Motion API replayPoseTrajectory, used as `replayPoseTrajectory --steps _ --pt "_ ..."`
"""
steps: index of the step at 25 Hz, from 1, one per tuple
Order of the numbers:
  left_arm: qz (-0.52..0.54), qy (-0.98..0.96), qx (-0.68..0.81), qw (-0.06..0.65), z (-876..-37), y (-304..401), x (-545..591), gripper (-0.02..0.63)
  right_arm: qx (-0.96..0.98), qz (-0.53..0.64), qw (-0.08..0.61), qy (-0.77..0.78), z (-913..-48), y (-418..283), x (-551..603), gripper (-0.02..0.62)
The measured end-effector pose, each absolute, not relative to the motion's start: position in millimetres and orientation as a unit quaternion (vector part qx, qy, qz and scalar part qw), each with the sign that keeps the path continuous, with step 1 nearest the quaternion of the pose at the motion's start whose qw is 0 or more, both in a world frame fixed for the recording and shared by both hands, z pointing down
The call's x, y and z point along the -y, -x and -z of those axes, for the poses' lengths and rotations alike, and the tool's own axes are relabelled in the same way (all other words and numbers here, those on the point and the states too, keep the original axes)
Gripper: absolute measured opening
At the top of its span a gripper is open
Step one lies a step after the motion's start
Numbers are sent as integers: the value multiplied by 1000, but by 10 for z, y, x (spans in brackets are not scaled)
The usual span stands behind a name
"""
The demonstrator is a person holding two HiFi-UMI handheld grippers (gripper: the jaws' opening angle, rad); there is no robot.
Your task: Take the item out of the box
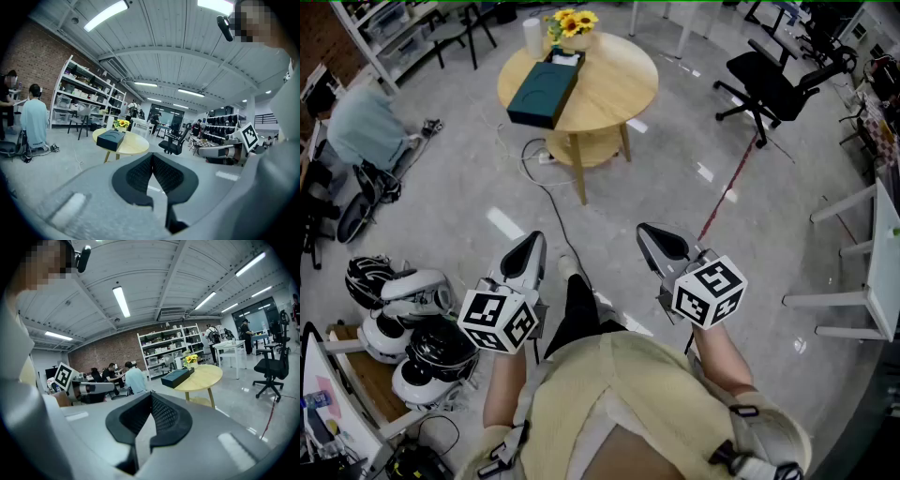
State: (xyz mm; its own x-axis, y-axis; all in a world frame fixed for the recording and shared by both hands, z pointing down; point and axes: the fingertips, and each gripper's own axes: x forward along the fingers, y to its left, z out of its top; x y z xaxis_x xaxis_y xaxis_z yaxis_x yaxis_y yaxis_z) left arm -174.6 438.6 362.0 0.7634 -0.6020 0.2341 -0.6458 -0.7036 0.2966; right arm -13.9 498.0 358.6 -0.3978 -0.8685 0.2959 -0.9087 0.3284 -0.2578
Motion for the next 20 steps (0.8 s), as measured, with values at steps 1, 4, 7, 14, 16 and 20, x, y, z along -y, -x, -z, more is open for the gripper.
replayPoseTrajectory --steps 1,4,7,14,16,20 --pt "-59 -922 337 181 -3607 1729 -4357 3 813 -197 50 -545 -3583 131 -4953 0" --pt "-57 -927 329 172 -3580 1680 -4244 3 813 -204 47 -544 -3588 117 -4851 0" --pt "-58 -931 319 171 -3605 1618 -4078 3 811 -207 53 -545 -3614 97 -4716 0" --pt "-65 -936 303 168 -3591 1399 -3576 3 813 -213 60 -539 -3634 32 -4322 0" --pt "-64 -938 297 168 -3600 1353 -3448 3 812 -217 60 -539 -3669 17 -4166 0" --pt "-55 -936 299 175 -3597 1328 -3169 5 818 -217 68 -528 -3687 31 -3852 0"
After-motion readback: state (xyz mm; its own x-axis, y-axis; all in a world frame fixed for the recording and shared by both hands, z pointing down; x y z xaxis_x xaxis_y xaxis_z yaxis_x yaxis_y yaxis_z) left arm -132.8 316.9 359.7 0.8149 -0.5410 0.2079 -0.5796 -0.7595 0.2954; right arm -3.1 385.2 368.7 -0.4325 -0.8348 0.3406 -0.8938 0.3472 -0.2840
